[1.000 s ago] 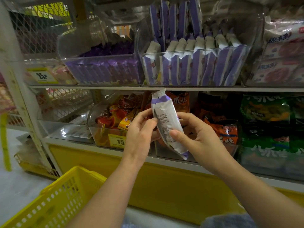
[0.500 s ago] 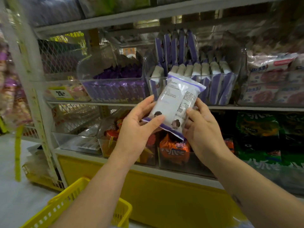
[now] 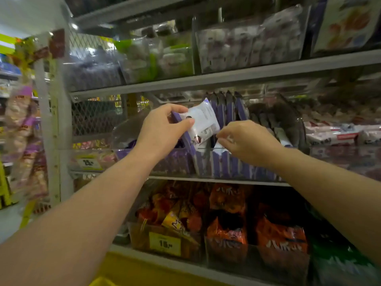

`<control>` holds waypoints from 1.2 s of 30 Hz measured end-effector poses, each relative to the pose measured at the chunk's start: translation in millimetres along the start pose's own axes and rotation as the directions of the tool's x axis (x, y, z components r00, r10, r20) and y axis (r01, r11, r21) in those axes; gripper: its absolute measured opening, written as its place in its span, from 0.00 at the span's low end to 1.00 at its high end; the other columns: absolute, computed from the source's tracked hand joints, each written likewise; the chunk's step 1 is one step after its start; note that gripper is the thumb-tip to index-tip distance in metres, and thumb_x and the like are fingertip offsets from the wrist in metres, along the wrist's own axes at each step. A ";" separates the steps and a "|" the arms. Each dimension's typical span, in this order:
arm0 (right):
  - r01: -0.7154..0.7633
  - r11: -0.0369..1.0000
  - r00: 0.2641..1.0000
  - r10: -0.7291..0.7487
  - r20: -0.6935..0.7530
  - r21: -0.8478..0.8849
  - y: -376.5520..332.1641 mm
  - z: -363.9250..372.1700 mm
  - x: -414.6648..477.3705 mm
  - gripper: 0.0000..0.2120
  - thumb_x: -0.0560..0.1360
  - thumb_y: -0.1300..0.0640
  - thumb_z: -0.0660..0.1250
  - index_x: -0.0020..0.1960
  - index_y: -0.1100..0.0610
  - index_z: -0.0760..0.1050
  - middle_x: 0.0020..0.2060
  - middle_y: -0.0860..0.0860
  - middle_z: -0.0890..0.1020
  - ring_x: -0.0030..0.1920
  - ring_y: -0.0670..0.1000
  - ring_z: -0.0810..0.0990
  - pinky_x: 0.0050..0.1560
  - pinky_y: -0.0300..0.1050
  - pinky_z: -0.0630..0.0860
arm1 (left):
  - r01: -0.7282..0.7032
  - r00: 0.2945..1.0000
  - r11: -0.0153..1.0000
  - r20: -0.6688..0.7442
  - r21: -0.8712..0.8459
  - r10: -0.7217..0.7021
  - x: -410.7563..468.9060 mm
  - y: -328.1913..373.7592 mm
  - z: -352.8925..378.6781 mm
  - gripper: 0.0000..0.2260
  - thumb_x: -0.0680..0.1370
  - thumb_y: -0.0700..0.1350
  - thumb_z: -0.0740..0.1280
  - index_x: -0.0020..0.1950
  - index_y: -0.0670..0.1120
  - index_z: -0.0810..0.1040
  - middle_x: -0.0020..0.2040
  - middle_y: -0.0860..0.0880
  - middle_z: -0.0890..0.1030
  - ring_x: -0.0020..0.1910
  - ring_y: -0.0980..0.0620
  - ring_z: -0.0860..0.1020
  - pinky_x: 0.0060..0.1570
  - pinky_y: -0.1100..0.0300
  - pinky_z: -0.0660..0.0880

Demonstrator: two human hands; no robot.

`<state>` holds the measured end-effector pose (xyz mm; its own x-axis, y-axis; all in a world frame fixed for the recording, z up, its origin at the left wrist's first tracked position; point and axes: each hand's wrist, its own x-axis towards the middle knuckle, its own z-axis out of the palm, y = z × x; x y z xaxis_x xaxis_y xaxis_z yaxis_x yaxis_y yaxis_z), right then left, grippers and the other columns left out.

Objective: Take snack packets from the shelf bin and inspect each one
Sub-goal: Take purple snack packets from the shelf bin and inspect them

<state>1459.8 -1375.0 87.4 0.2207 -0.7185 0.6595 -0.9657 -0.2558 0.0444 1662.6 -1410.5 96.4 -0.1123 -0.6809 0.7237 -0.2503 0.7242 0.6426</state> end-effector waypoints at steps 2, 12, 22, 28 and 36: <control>0.017 0.997 0.976 -0.001 0.217 -0.072 6.6 2.1 13.6 0.15 0.81 0.49 0.58 0.62 0.50 0.77 0.58 0.49 0.79 0.56 0.54 0.78 0.55 0.56 0.77 | -0.057 0.998 0.972 0.031 0.227 0.051 18.0 4.6 1.3 0.06 0.74 0.48 0.72 0.47 0.56 0.77 0.49 0.51 0.82 0.49 0.51 0.81 0.47 0.55 0.78; 0.081 0.996 0.883 -0.060 0.466 -0.025 27.9 14.3 39.1 0.21 0.79 0.38 0.55 0.65 0.47 0.73 0.60 0.47 0.77 0.58 0.51 0.76 0.56 0.52 0.74 | -0.058 0.995 0.857 0.102 0.511 0.007 80.0 25.3 18.8 0.06 0.74 0.50 0.71 0.47 0.50 0.78 0.42 0.54 0.78 0.37 0.58 0.75 0.33 0.62 0.70; 0.159 0.987 0.859 -0.147 0.490 0.016 42.4 17.0 43.4 0.21 0.81 0.40 0.50 0.67 0.45 0.73 0.64 0.45 0.76 0.64 0.50 0.72 0.62 0.56 0.71 | 0.086 0.945 0.872 0.238 0.483 -0.224 109.7 28.3 0.6 0.05 0.75 0.48 0.72 0.44 0.48 0.79 0.32 0.50 0.82 0.26 0.58 0.80 0.26 0.64 0.75; 0.202 0.979 0.848 -0.192 0.494 0.035 49.2 20.4 45.0 0.22 0.81 0.40 0.49 0.68 0.44 0.71 0.67 0.43 0.73 0.67 0.47 0.67 0.66 0.53 0.68 | -0.098 0.945 0.764 0.301 0.638 -0.130 113.7 38.3 5.0 0.06 0.74 0.52 0.72 0.43 0.51 0.79 0.39 0.50 0.82 0.34 0.55 0.78 0.35 0.61 0.74; 0.209 0.976 0.846 -0.211 0.490 0.060 48.5 21.1 49.4 0.21 0.81 0.41 0.49 0.66 0.45 0.73 0.64 0.44 0.76 0.63 0.46 0.69 0.64 0.49 0.69 | -0.163 0.970 0.722 0.241 0.672 -0.005 86.5 1.9 49.8 0.11 0.75 0.56 0.70 0.50 0.51 0.76 0.36 0.56 0.75 0.37 0.56 0.75 0.34 0.61 0.67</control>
<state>1426.8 -1436.6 106.3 0.4575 -0.8706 0.1809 -0.8883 -0.4385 0.1361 1604.6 -1473.5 147.6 -0.3398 -0.6907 0.6383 -0.8086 0.5611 0.1768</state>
